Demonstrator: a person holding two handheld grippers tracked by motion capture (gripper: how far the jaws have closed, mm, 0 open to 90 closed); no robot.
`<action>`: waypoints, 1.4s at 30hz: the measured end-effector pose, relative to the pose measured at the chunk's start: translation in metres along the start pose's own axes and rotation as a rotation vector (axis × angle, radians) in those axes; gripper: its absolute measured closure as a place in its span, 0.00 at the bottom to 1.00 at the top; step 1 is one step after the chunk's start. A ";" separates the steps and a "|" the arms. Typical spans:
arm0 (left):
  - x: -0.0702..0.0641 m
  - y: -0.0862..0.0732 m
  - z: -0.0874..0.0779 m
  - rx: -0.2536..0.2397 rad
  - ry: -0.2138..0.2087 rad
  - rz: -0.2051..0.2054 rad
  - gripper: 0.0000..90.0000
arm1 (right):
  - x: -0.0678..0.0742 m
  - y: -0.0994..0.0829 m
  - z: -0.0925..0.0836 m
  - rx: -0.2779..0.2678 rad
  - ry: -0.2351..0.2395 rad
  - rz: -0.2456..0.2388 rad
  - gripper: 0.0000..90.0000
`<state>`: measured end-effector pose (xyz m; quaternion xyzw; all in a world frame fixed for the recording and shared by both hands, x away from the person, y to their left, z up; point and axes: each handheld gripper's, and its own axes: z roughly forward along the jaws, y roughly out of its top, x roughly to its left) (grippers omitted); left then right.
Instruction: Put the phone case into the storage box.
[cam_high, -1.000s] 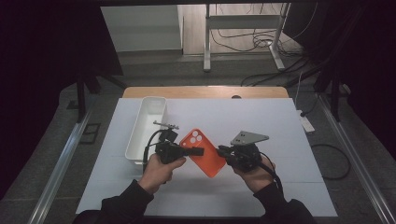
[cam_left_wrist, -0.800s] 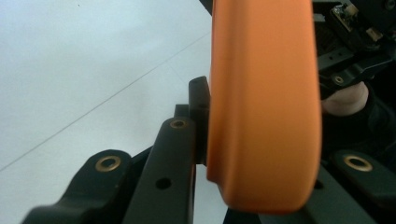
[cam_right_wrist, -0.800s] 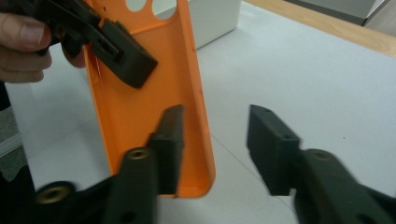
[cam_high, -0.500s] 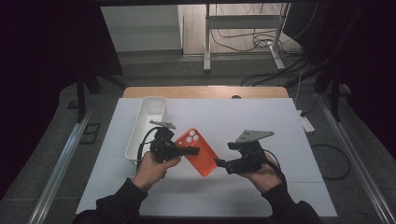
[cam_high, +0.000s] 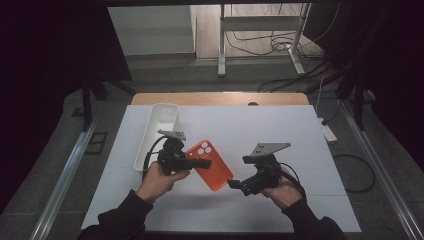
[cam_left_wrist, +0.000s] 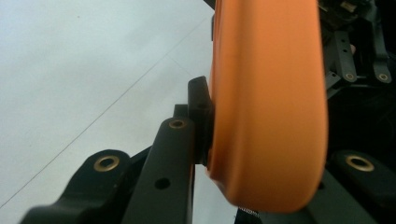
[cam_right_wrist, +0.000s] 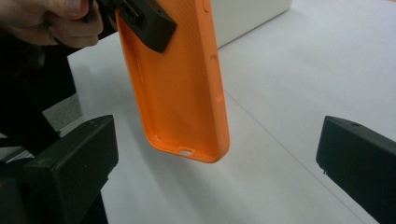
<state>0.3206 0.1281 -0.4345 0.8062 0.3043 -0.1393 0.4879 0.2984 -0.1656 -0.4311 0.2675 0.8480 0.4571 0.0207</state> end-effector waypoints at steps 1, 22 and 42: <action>-0.001 0.000 0.000 0.003 -0.003 0.004 0.92 | 0.001 0.000 0.000 -0.010 0.006 -0.004 0.00; -0.020 0.005 0.006 0.019 -0.091 0.132 0.92 | 0.018 0.006 0.013 0.054 0.055 0.007 0.04; -0.029 0.008 0.008 0.017 -0.116 0.169 0.92 | 0.020 0.008 0.015 0.048 0.206 -0.028 0.76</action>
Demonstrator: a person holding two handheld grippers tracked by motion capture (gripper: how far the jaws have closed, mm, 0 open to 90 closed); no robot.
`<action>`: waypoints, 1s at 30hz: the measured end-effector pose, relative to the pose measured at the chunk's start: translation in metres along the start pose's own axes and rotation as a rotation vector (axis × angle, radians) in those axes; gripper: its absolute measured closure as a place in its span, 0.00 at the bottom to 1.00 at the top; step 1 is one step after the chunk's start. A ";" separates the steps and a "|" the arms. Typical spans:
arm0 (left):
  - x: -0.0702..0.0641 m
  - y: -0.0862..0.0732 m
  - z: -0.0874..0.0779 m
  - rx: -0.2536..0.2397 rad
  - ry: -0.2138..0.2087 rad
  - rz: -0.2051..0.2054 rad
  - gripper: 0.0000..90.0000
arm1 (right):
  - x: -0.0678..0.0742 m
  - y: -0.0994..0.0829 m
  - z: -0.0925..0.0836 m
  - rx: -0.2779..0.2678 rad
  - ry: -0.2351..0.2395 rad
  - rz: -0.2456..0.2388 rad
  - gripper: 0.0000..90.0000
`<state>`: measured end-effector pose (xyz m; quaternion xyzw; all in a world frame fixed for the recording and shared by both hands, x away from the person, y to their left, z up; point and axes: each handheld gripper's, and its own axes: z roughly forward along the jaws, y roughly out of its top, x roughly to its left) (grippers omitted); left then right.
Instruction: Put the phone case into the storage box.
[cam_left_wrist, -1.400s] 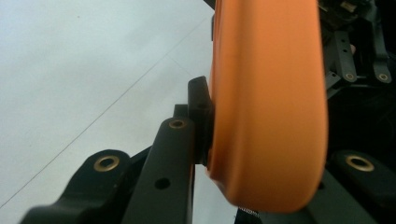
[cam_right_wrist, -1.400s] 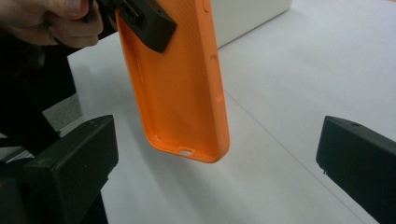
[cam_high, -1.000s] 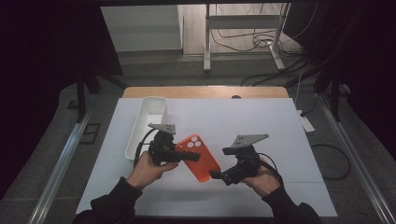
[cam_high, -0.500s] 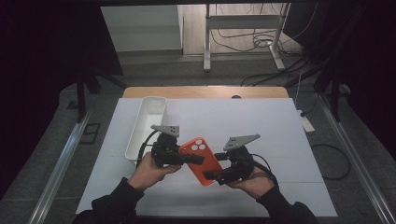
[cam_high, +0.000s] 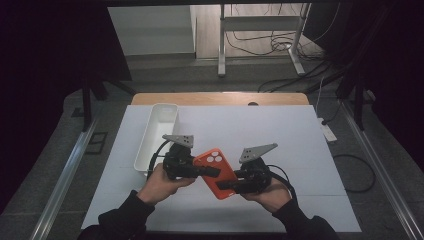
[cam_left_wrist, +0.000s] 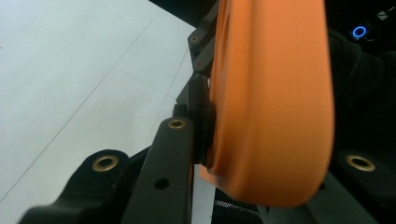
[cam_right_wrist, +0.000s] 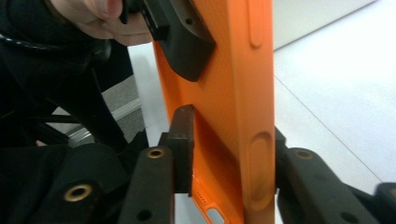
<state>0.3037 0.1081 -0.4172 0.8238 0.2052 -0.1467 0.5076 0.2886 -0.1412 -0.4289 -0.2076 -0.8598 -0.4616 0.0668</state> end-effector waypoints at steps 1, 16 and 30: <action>0.000 0.000 0.000 -0.004 -0.005 0.001 0.91 | 0.000 0.000 0.000 -0.001 0.006 0.001 0.78; -0.010 0.005 -0.010 -0.077 0.166 0.052 0.38 | 0.000 0.002 -0.008 -0.039 0.028 -0.012 0.95; -0.009 0.004 -0.021 -0.075 0.431 0.041 0.03 | -0.007 0.000 -0.016 -0.065 -0.102 -0.012 0.95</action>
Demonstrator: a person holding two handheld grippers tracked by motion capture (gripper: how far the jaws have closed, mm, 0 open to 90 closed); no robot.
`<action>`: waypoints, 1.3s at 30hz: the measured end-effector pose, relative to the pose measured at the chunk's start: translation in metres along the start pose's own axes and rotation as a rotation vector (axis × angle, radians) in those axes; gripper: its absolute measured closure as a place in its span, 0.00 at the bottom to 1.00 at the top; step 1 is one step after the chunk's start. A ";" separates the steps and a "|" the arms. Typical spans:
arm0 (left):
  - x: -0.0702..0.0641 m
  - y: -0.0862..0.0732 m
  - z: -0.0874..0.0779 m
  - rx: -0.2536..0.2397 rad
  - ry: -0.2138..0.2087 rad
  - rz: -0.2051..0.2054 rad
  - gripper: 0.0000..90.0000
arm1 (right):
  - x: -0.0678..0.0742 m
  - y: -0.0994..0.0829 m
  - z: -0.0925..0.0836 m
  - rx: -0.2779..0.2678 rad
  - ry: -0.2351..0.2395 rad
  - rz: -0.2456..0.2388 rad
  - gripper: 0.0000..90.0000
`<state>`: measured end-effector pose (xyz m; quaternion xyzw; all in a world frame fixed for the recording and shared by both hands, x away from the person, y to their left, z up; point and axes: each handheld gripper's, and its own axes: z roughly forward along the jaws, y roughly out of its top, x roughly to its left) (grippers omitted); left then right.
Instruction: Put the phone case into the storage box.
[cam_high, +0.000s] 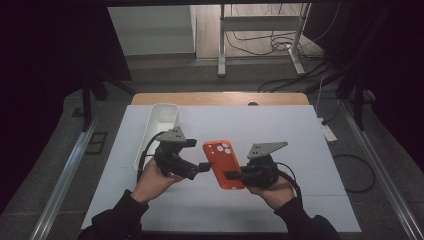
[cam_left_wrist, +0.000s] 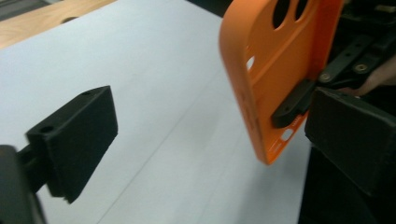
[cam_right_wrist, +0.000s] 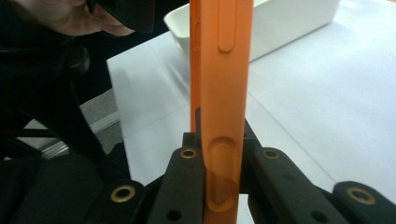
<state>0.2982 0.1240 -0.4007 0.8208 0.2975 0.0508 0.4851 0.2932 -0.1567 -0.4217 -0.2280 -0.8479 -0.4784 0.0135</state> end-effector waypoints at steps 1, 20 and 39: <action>0.001 0.000 -0.001 0.001 0.007 -0.006 0.02 | -0.001 0.000 -0.001 0.001 -0.019 0.002 0.95; -0.001 -0.002 0.009 0.077 0.102 -0.074 0.00 | -0.003 -0.002 0.001 0.002 -0.155 0.010 0.94; -0.004 -0.001 0.014 0.092 0.009 -0.125 0.55 | 0.005 -0.001 0.009 0.012 -0.186 -0.029 0.94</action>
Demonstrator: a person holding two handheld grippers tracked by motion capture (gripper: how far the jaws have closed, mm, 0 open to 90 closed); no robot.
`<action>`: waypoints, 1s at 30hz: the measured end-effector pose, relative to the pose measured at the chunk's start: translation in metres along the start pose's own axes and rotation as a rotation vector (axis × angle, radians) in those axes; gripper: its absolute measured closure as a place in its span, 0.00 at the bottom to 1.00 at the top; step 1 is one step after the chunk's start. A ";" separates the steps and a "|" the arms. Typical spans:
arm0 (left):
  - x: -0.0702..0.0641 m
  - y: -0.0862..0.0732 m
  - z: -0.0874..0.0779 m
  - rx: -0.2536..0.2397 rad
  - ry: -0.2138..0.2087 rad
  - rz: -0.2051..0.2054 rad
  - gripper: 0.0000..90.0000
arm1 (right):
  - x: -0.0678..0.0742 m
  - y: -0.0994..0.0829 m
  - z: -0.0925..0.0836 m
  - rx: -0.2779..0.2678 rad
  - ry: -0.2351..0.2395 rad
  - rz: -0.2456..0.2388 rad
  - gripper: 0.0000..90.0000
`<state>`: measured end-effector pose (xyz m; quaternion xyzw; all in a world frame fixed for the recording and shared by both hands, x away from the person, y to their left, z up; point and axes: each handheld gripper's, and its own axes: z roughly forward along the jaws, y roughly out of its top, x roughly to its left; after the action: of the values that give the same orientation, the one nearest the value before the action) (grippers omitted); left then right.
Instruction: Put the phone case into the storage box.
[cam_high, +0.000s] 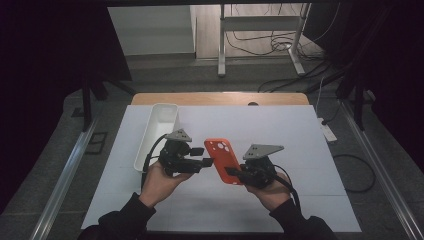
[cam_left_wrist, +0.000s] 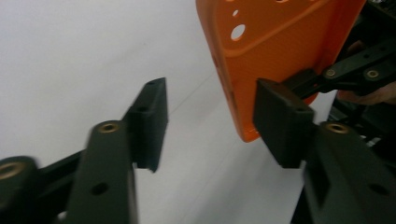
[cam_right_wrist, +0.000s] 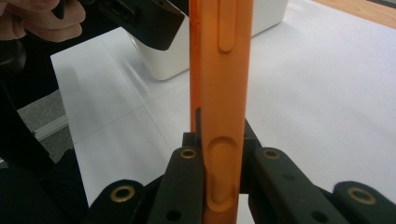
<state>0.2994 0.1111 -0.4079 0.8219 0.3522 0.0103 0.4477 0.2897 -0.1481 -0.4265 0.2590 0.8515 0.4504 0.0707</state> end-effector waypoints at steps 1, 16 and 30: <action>0.000 0.000 0.000 0.002 -0.006 -0.006 0.58 | 0.000 0.000 0.000 0.000 -0.001 0.000 0.94; 0.002 0.000 0.002 0.021 -0.049 -0.064 0.91 | 0.003 0.000 0.003 0.004 -0.018 -0.011 0.94; 0.007 -0.003 0.003 0.035 -0.073 -0.151 0.99 | 0.004 -0.001 0.007 0.020 -0.027 -0.012 0.94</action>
<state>0.3043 0.1144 -0.4136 0.8005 0.3967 -0.0596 0.4453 0.2881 -0.1417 -0.4308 0.2606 0.8565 0.4379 0.0821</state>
